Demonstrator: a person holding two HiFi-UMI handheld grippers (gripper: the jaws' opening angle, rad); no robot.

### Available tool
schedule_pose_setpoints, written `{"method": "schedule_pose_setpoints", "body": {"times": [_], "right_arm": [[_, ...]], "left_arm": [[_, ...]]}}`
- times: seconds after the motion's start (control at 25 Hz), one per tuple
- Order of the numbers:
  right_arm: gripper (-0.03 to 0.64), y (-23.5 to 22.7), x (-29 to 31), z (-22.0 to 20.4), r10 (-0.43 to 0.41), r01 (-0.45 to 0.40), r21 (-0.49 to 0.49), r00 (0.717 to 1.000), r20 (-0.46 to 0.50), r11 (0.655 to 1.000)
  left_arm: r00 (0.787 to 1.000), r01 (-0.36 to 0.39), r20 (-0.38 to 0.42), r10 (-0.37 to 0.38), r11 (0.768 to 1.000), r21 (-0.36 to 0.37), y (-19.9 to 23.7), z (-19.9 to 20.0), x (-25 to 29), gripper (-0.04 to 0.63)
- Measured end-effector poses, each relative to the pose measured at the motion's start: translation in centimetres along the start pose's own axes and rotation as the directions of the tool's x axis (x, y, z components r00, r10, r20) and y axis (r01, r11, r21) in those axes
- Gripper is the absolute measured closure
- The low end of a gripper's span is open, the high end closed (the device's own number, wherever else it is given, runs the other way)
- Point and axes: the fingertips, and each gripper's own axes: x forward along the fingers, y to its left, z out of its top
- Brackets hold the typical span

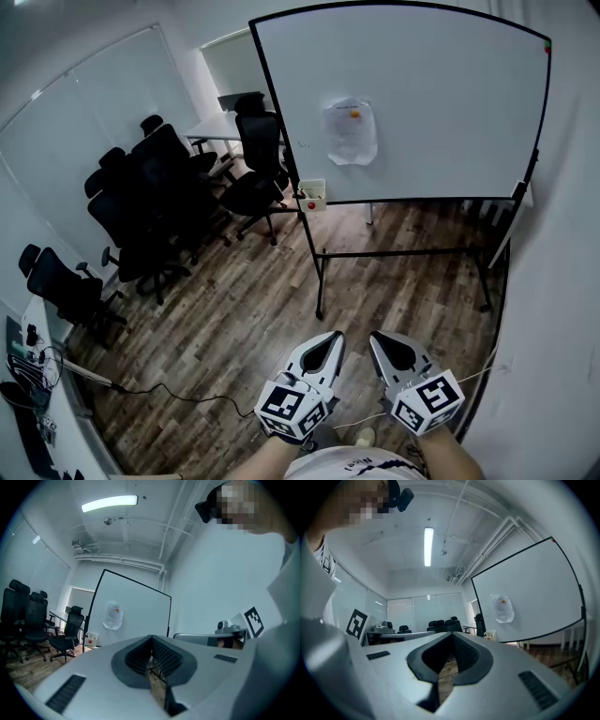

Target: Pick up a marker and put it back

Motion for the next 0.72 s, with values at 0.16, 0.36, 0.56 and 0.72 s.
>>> {"method": "schedule_pose_setpoints", "body": {"times": [0.16,0.36,0.56,0.72], "right_arm": [[0.604,-0.8,0.3,0.3,0.000,0.000,0.003,1.000,0.002,1.000],[0.604,-1.6,2.1,0.0,-0.001,0.001,0.002,1.000,-0.001,1.000],[0.604,-3.1,6.1,-0.3,-0.011,0.011,-0.015,1.000,-0.009,1.000],[0.604,-4.9,11.1,0.3,-0.021,0.021,-0.023,1.000,-0.011,1.000]], "left_arm": [[1.000,-0.005,-0.005,0.005,1.000,0.002,0.3,0.1,1.0,0.584],[1.000,-0.005,-0.004,0.005,1.000,0.002,1.9,0.0,2.2,0.583],[1.000,0.004,0.005,-0.004,1.000,-0.009,5.6,-0.1,4.7,0.584],[1.000,0.011,0.010,-0.011,1.000,0.005,9.8,1.0,7.5,0.584]]}}
